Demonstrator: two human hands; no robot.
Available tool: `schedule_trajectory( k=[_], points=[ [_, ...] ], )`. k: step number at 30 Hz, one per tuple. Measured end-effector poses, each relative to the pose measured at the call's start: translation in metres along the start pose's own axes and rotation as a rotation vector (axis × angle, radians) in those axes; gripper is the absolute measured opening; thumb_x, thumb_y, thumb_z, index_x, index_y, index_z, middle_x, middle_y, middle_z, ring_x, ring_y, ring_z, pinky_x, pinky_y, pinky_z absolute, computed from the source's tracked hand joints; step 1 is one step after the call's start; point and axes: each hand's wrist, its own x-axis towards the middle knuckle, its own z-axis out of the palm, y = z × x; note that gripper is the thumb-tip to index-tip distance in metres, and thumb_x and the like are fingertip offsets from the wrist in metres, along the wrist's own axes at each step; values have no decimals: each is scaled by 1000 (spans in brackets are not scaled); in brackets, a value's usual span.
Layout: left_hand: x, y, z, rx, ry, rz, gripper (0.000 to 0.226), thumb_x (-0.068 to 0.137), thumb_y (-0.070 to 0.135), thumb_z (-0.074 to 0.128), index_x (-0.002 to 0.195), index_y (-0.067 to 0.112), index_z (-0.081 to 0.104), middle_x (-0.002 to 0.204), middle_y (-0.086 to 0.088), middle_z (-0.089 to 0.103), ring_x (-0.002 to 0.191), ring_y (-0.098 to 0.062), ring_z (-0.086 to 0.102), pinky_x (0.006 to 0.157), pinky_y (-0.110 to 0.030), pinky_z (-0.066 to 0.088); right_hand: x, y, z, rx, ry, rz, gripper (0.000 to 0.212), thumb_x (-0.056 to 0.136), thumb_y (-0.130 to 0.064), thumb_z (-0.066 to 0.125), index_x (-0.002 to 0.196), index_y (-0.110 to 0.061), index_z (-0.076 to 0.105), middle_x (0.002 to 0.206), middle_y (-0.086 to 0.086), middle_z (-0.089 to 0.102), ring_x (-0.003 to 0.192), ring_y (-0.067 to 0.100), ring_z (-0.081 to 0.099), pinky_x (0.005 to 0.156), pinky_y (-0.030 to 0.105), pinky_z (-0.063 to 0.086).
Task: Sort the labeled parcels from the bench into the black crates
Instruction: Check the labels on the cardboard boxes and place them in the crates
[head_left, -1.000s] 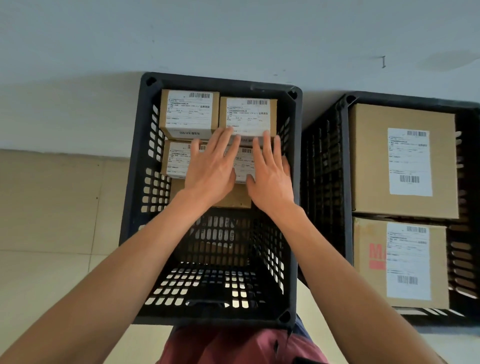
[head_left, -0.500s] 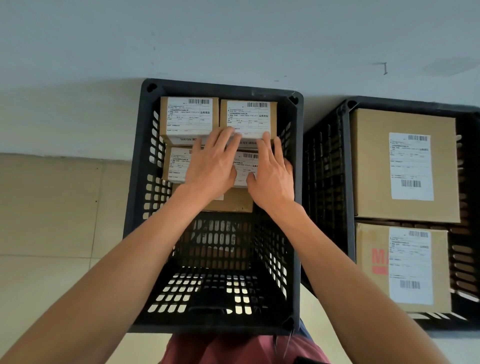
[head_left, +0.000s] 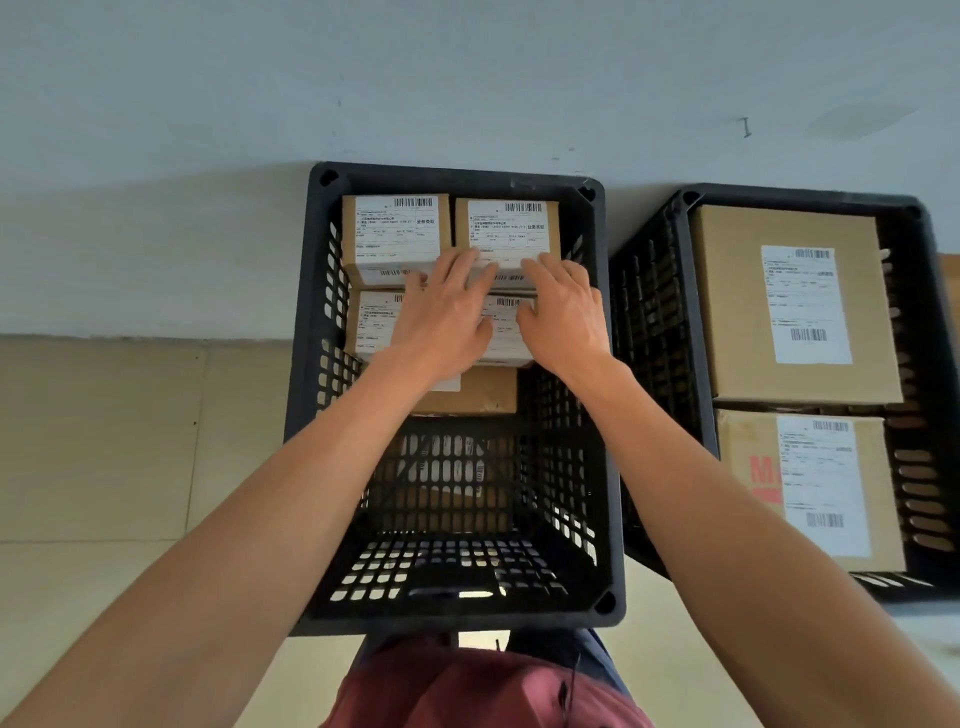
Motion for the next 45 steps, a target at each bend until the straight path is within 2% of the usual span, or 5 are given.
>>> schedule_trajectory(
  k=[7,18,27,37,45],
  points=[
    [-54,3,-7,-303,215,33,55,98,20,64,151,14,49,156,-8,47,150,-30,33,119,-55,33,-62,-10,-16,316,148,10,48,102,-10,58,149,-17,51,143,0,61,134,23,52,108,42,51],
    [-88,92,-60,-760,138,113,41,104,26,58,146,23,57,148,6,57,140,-6,47,118,-36,40,-204,34,-93,760,313,486,41,107,-35,55,148,-34,54,141,-15,61,127,-4,53,97,11,41],
    [-107,262,-59,-819,46,362,34,102,23,62,136,24,65,122,19,65,118,2,59,100,-28,53,-335,133,-132,840,621,651,38,107,-32,57,144,-28,60,137,-12,65,125,2,60,108,37,51],
    [-172,461,-28,-840,25,600,27,102,17,62,127,20,71,118,12,72,106,-3,66,90,-28,58,-499,244,-162,839,769,764,38,106,-22,58,144,-22,60,127,-19,61,114,-3,58,83,3,43],
    [-198,553,-3,-794,-184,681,36,101,20,64,137,22,66,125,13,68,118,2,60,97,-27,55,-572,301,-171,852,861,857,38,106,-22,59,144,-21,59,140,-5,63,122,6,57,104,27,47]
  ],
)
